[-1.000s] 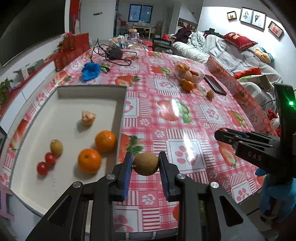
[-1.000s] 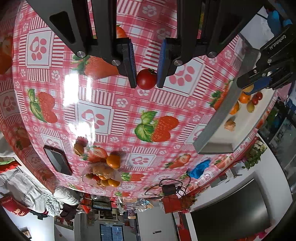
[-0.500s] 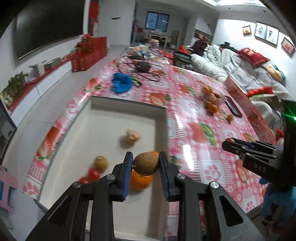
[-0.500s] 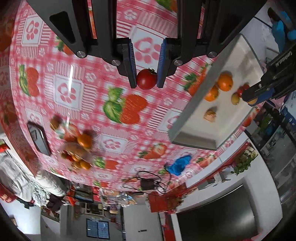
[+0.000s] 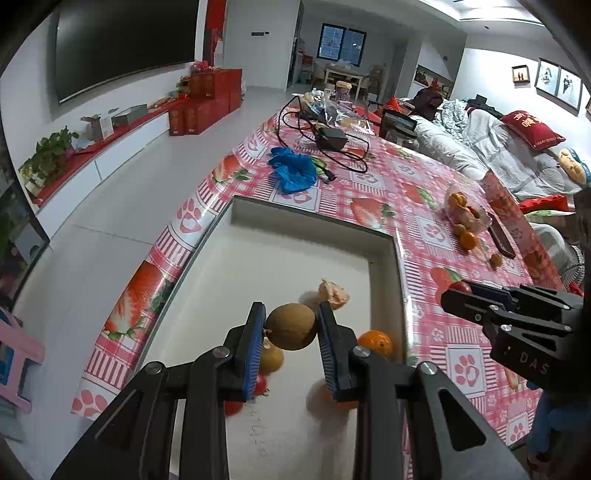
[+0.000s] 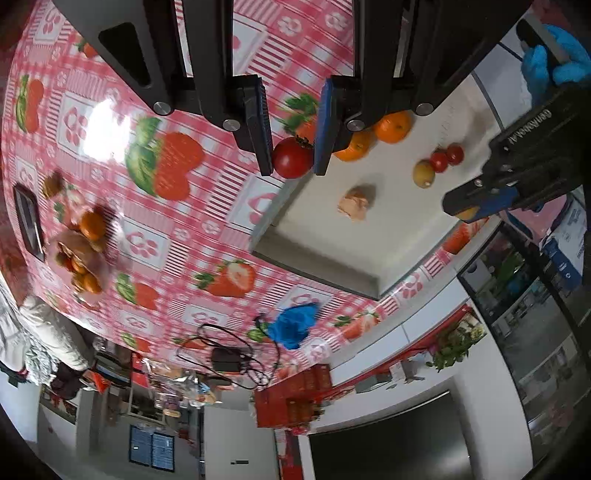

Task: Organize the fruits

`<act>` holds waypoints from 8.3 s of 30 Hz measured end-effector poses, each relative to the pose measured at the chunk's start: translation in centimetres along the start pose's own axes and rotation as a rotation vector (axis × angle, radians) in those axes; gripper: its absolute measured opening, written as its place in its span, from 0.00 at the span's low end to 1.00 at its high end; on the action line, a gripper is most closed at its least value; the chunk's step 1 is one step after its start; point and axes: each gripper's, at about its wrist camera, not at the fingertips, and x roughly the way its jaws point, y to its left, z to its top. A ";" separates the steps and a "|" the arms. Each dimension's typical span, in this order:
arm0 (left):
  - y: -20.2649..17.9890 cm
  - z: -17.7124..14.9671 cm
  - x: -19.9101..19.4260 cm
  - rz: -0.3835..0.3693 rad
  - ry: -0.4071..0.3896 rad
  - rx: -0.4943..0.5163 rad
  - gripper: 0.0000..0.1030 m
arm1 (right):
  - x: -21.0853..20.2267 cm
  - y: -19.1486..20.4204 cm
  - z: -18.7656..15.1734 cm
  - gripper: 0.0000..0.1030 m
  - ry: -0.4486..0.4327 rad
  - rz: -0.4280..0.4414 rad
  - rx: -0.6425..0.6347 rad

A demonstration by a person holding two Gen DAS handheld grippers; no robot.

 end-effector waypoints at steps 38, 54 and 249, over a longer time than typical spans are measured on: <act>1.4 -0.2 4.3 0.052 0.069 -0.049 0.77 | 5.4 0.4 2.1 0.61 0.084 0.030 0.042; -8.1 2.3 0.5 -0.029 0.059 0.159 0.78 | 0.5 -12.0 -2.7 1.00 0.035 -0.119 0.272; -21.2 -5.6 10.5 -0.051 0.092 0.263 1.00 | 6.0 -28.1 0.0 0.31 0.027 -0.367 0.396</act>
